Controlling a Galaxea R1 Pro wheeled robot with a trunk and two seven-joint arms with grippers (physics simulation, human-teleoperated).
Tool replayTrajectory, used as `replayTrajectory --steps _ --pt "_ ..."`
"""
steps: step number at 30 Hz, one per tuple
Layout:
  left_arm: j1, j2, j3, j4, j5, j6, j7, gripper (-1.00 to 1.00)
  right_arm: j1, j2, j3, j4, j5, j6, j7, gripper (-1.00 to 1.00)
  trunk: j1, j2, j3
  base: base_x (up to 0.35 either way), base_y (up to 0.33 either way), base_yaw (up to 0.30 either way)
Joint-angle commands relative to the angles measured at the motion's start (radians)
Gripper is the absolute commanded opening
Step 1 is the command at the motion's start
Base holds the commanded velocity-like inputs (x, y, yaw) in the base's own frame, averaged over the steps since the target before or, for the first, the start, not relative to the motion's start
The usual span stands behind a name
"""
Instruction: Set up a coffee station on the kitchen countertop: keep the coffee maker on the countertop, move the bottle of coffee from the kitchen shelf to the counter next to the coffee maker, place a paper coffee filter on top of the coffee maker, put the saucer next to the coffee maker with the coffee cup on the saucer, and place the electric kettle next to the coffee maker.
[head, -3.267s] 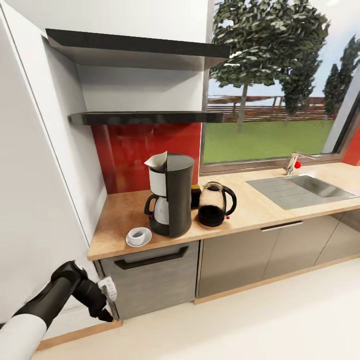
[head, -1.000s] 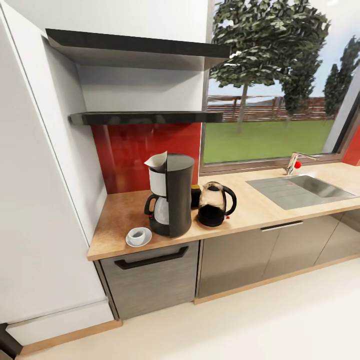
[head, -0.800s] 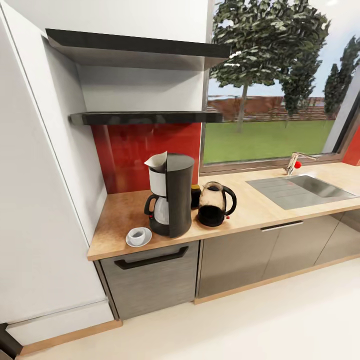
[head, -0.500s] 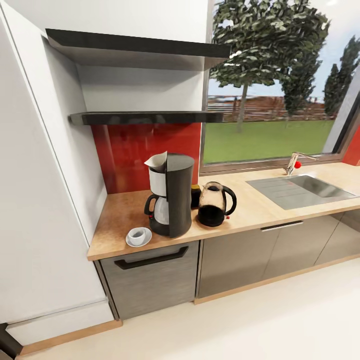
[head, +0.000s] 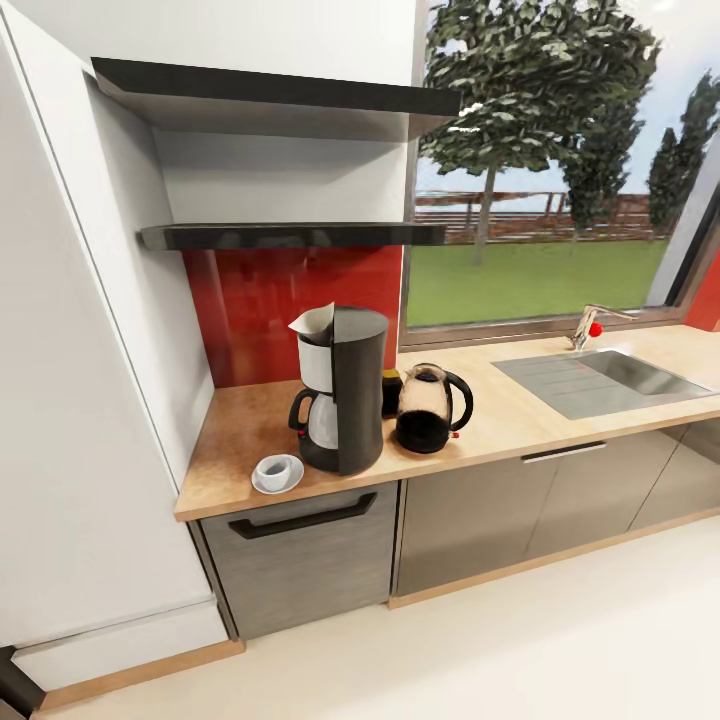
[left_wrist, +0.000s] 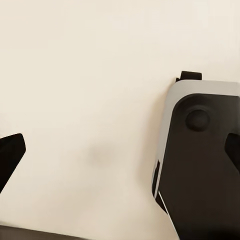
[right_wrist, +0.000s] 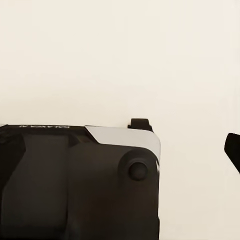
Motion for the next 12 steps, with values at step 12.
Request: replayTrajectory --steps 12 --pt "0.008 -0.002 0.005 0.004 0.003 -0.001 0.001 1.00 0.000 0.000 0.008 0.000 -0.009 0.001 -0.001 1.00 0.001 -0.002 -0.002 0.000 0.000 0.000"
